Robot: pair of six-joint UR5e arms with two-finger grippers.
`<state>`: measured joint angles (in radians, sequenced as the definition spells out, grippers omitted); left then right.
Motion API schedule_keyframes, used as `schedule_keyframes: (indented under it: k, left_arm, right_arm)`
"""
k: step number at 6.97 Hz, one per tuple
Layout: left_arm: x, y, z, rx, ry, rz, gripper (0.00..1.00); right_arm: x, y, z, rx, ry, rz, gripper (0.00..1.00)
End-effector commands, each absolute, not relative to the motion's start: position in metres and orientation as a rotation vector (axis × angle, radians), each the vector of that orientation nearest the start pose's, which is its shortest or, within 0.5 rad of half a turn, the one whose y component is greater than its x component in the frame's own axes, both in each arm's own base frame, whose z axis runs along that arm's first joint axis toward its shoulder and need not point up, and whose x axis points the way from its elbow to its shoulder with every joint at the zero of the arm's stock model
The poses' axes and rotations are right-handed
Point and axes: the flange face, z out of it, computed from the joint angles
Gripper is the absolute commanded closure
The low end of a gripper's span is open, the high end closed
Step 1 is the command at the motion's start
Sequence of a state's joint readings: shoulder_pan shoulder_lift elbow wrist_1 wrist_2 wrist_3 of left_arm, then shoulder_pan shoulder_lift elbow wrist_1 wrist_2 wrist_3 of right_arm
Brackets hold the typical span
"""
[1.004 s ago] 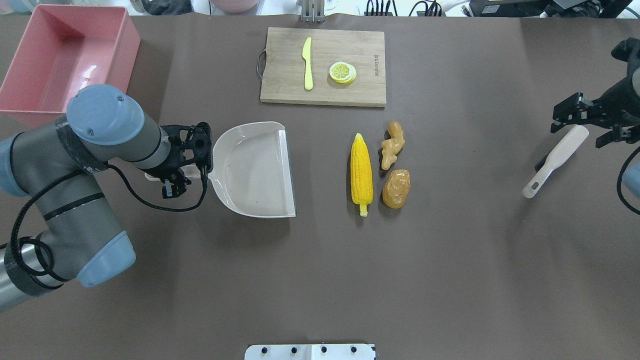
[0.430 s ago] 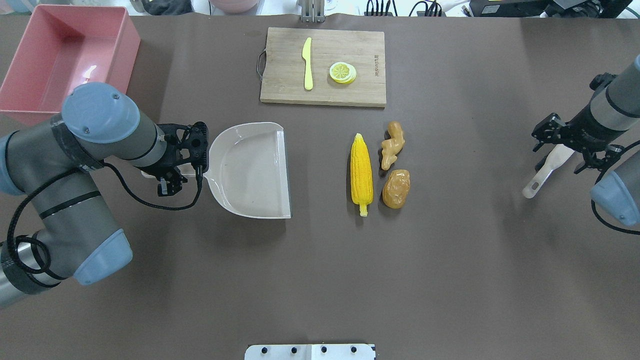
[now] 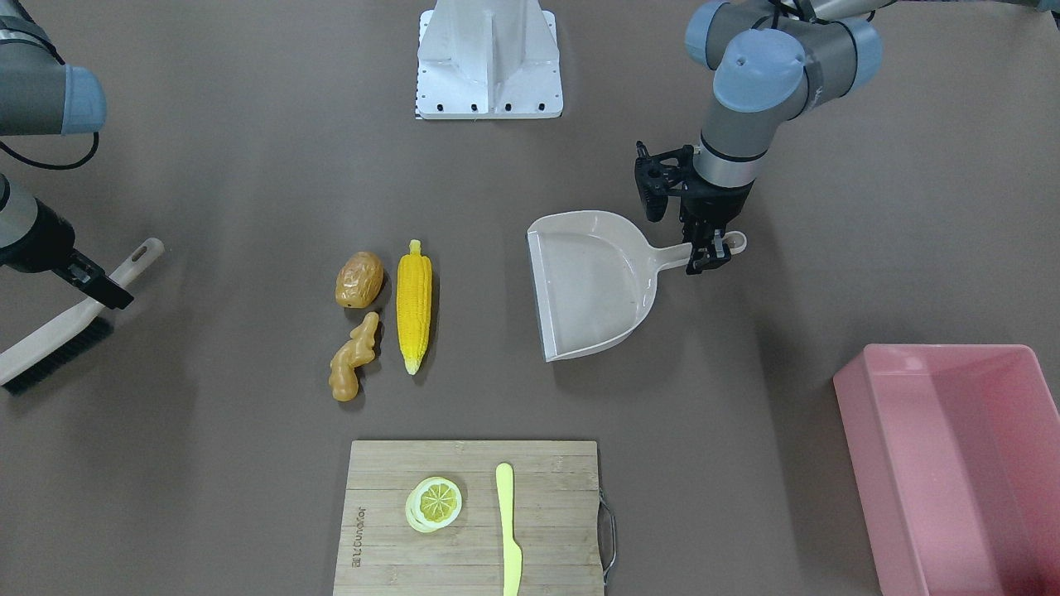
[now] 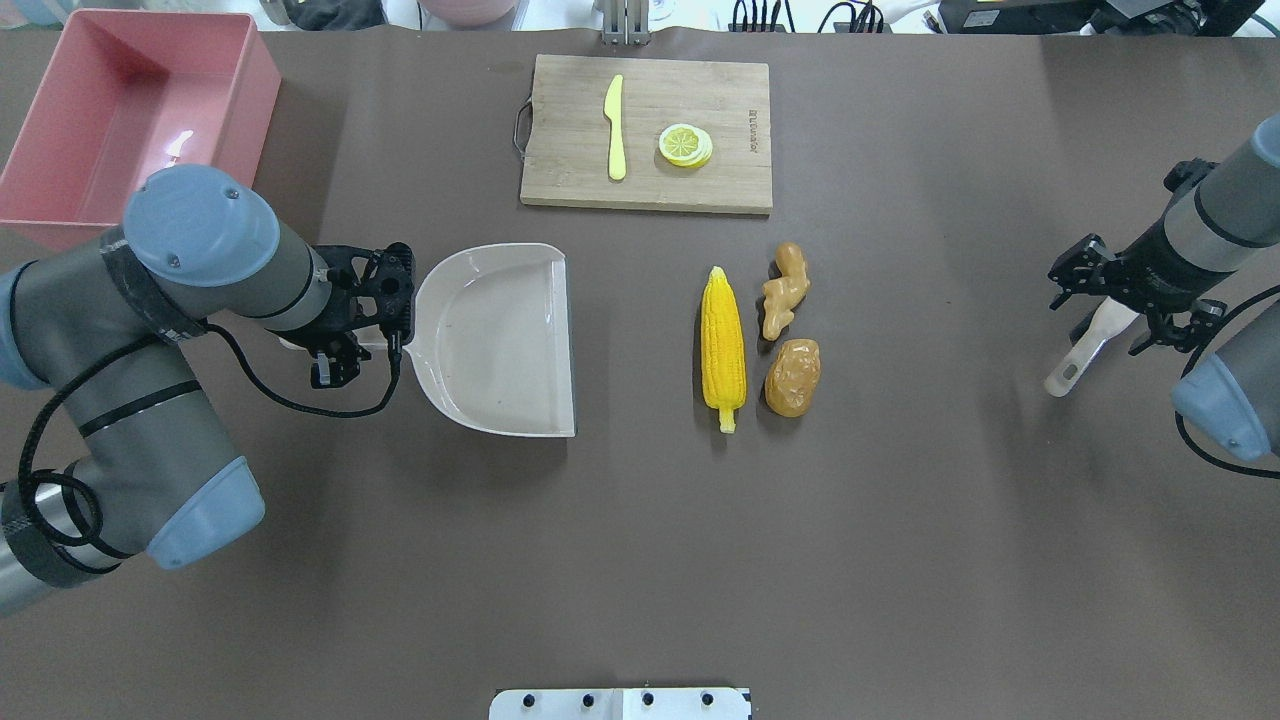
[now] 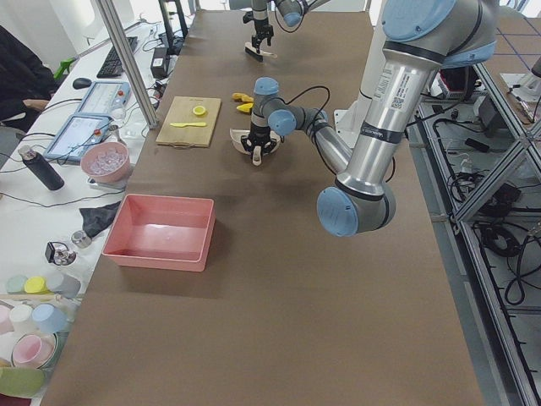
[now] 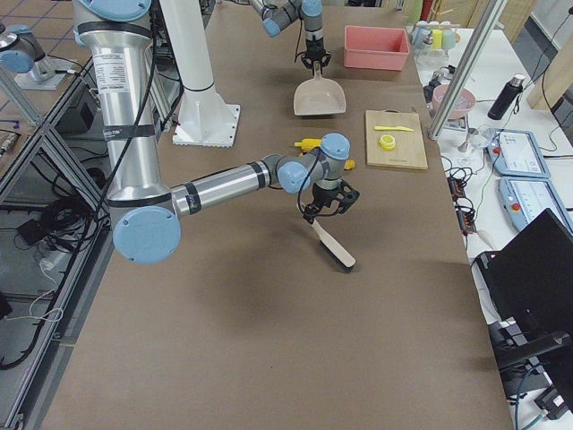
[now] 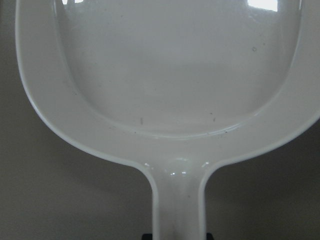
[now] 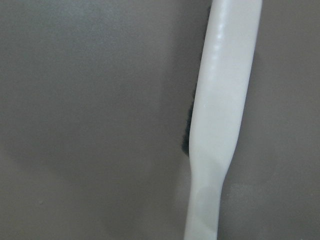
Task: Sweep and dump trash into bin
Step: 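Lower the right gripper onto the white brush handle and grasp it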
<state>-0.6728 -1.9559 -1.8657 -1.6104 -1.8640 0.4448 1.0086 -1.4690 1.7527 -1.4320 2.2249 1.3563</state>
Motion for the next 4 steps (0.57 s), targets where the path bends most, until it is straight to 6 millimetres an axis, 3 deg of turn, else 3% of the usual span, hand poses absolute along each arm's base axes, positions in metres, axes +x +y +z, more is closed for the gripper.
schedule_keyframes:
  k: [1,3,4]
  left_arm:
    - [0.407,-0.457,0.317,0.688,0.469,1.381,1.00]
    - [0.407,-0.458,0.318,0.683,0.466,1.381,1.00]
    - [0.409,-0.458,0.322,0.677,0.466,1.383,1.00]
  right_arm:
    - [-0.232,-0.501,0.525,-0.323,-0.701,0.625,0.02]
    - [-0.243,-0.501,0.555,-0.337,-0.691,0.616,0.05]
    - [-0.246,-0.500,0.558,-0.347,-0.685,0.622,0.15]
